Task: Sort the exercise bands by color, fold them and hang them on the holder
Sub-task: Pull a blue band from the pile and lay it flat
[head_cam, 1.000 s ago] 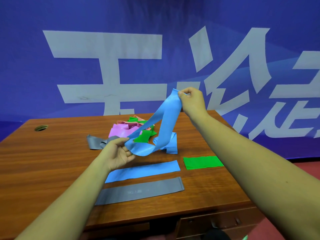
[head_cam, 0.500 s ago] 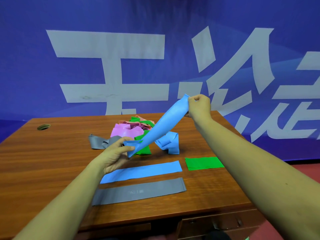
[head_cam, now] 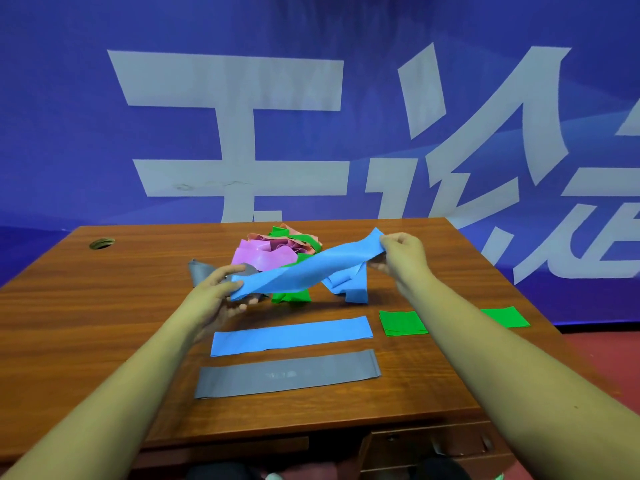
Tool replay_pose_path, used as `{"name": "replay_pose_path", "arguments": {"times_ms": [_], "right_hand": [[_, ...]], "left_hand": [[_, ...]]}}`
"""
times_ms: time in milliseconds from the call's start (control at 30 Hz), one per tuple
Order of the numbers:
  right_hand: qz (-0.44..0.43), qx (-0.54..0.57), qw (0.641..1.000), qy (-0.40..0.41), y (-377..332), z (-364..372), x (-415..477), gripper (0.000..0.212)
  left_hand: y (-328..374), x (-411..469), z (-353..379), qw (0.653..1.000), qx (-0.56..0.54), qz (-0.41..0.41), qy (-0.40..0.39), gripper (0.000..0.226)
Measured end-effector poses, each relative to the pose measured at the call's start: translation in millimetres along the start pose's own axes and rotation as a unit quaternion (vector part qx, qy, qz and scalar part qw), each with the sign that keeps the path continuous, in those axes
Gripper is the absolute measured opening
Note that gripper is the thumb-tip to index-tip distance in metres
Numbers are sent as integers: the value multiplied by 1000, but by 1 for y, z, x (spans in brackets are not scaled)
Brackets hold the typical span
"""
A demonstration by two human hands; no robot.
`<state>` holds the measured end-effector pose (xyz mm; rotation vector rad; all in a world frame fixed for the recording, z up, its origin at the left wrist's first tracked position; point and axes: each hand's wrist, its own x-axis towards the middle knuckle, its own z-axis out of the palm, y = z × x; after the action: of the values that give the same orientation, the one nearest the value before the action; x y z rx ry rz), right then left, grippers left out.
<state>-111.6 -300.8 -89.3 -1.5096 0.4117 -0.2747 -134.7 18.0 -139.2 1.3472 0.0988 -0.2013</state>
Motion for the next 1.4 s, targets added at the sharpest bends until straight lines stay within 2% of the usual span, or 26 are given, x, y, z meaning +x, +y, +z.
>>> {"name": "replay_pose_path", "arguments": {"times_ms": [167, 300, 433, 633, 733, 867, 1100, 1233, 1400], "right_hand": [[24, -4, 999, -42, 19, -1, -3, 11], [35, 3, 996, -76, 22, -1, -7, 12], [57, 9, 996, -72, 24, -1, -8, 10], [64, -17, 995, -73, 31, 3, -10, 14], [61, -17, 996, -65, 30, 3, -11, 13], [63, -27, 996, -58, 28, 5, -10, 12], [54, -34, 996, -61, 25, 5, -16, 10], [54, -27, 995, -78, 30, 4, -15, 13], [53, -33, 994, -87, 34, 1, -15, 13]], "left_hand": [[-3, -6, -13, 991, 131, 3, 10, 12], [-5, -8, -29, 983, 181, 18, 21, 17], [1, -10, -35, 982, 167, 43, 82, 15], [8, -16, -25, 989, 118, 19, 88, 23], [10, -18, -28, 993, 97, 12, 67, 27], [9, -20, -31, 1000, -5, 25, 14, 25], [8, -18, -31, 998, 38, 48, 8, 27], [10, -18, -28, 992, 117, 37, 29, 19], [5, -14, -37, 983, 182, 31, 13, 17]]}}
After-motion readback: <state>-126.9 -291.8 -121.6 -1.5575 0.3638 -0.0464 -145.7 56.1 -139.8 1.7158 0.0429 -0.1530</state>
